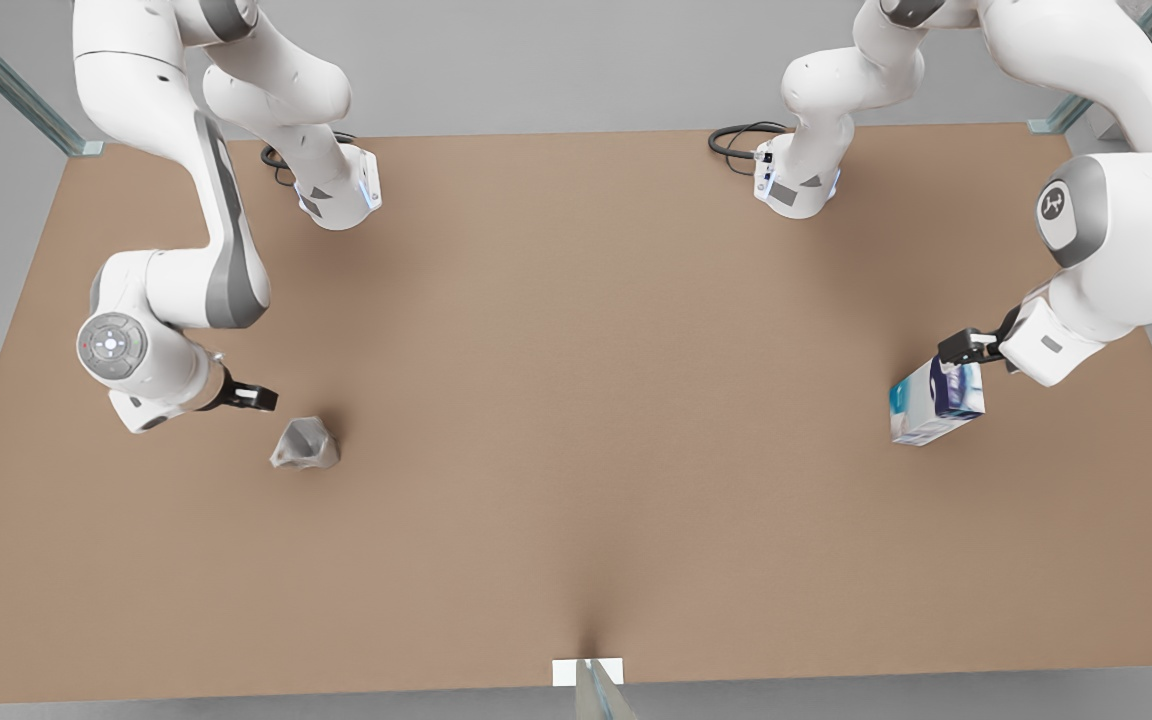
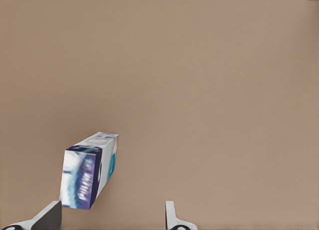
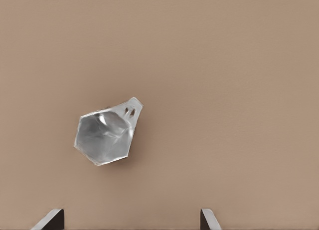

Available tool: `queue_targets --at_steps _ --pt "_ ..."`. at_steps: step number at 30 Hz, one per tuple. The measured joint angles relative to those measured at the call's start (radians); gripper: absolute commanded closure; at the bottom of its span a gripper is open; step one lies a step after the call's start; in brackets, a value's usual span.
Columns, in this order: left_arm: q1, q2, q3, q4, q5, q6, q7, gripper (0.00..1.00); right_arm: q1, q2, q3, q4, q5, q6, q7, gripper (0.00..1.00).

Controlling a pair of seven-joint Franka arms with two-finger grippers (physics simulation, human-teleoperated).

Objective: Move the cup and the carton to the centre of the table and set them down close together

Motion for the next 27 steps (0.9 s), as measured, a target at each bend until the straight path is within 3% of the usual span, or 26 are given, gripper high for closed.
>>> queue_targets --at_steps 8,27 --pt "0.0 0.005 0.0 -0.001 0.0 -0.015 0.0 0.0 0.053 0.053 0.004 -0.022 0.061 0.085 -0.022 0.0" --pt "0.003 0.006 0.0 -0.003 0.0 -0.029 0.0 0.0 -0.006 0.139 -0.005 -0.073 0.06 0.235 -0.013 0.0"
